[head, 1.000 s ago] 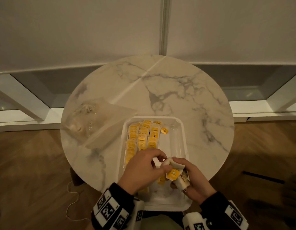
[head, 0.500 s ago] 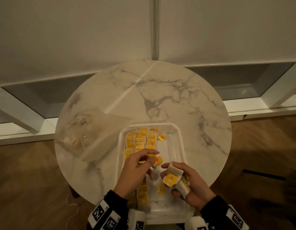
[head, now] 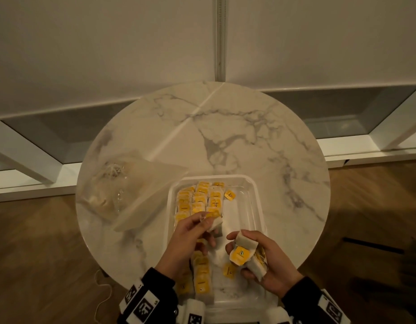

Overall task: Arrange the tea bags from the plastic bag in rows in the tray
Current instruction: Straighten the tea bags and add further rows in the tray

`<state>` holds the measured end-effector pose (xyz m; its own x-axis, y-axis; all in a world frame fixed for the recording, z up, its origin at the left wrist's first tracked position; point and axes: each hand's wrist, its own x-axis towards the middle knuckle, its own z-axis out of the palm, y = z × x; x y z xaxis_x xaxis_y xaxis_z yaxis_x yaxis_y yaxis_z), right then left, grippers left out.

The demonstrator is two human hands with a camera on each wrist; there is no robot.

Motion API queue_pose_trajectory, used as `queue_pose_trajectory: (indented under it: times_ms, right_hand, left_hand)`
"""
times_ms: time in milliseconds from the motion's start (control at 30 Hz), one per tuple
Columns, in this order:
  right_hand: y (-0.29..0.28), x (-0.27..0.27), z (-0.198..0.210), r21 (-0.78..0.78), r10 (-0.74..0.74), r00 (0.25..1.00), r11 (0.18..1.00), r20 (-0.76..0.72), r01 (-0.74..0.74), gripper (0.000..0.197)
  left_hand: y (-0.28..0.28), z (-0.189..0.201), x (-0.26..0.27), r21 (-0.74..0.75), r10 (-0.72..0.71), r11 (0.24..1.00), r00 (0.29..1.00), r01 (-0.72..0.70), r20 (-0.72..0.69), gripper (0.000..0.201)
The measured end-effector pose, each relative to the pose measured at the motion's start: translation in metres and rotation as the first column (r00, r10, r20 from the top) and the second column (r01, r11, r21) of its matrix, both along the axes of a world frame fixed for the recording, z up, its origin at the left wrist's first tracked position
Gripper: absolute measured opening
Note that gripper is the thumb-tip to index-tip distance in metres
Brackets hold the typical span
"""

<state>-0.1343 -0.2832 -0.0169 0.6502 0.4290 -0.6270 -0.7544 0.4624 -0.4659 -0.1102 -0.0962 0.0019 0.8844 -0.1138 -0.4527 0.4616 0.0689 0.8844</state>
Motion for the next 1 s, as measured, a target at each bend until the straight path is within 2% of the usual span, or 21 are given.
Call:
queue_pose_trajectory:
  times_ms: [100,200,300,367,467,600,767,867,1000]
  right_hand:
    - [-0.001,-0.001,-0.006,-0.004,0.013,1.000,1.000,0.012,-0.013,0.034]
    - [-0.002,-0.001,-0.011,-0.014,0.032,0.999,0.999,0.043,-0.031,0.040]
    - [-0.003,-0.001,-0.013,-0.007,0.039,0.996,0.999,0.075,-0.039,0.044]
    - [-0.004,0.000,-0.013,0.001,0.040,0.996,0.999,0.083,-0.040,0.043]
    - [-0.005,0.003,-0.013,0.004,0.041,0.995,0.999,0.095,-0.042,0.042]
    - [-0.007,0.005,-0.012,0.013,0.030,0.993,0.999,0.115,-0.032,0.042]
    - [-0.008,0.005,-0.012,0.004,0.013,0.992,1.000,0.122,-0.013,0.040]
    - [-0.009,0.004,-0.012,0.007,0.005,0.993,1.000,0.116,-0.006,0.039]
    - [-0.009,0.004,-0.013,0.006,0.003,0.994,1.000,0.113,-0.004,0.039]
  left_hand:
    - [-0.001,-0.002,0.000,-0.011,0.012,1.000,0.999,-0.012,-0.033,0.026]
    - [-0.001,-0.010,-0.002,0.099,0.003,0.995,1.000,0.000,-0.022,0.024]
    - [0.006,-0.019,-0.003,0.322,-0.113,0.945,0.982,0.059,0.151,0.021]
    - [0.010,-0.023,-0.002,0.387,-0.148,0.921,0.960,0.047,0.237,0.020]
    - [0.012,-0.025,0.001,0.363,-0.110,0.932,0.950,-0.003,0.291,0.018]
    - [0.013,-0.021,0.004,0.308,-0.101,0.951,0.962,0.018,0.254,0.034]
    - [0.013,-0.021,0.006,0.278,-0.090,0.960,0.966,0.020,0.243,0.026]
    - [0.013,-0.018,0.004,0.288,-0.129,0.956,0.958,0.051,0.257,0.028]
    - [0.013,-0.013,0.002,0.302,-0.158,0.951,0.941,0.064,0.299,0.040]
